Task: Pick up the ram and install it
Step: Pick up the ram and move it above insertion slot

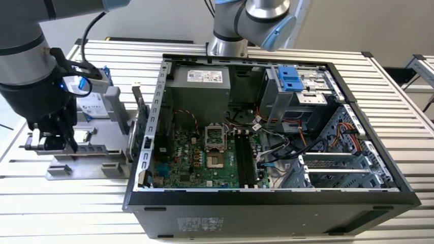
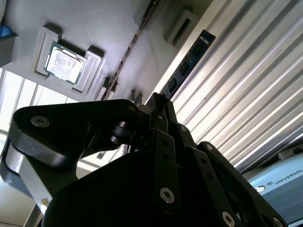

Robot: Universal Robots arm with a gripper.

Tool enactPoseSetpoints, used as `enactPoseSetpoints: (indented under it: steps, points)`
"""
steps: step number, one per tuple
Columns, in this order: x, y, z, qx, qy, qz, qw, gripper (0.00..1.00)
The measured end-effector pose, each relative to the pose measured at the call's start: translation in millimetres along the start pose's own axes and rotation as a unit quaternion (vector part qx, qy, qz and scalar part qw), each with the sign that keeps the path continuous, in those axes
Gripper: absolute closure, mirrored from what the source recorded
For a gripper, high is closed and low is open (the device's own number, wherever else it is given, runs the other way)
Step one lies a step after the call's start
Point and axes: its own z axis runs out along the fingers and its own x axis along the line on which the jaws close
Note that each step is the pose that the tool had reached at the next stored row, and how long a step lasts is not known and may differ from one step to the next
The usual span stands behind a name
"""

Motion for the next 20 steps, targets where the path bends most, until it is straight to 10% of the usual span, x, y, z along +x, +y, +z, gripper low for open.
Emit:
enactPoseSetpoints:
  steps: [20]
  points:
    - [0.6,0.6,-11.9,0.0000,0.0000,0.000,1.0000,1.00]
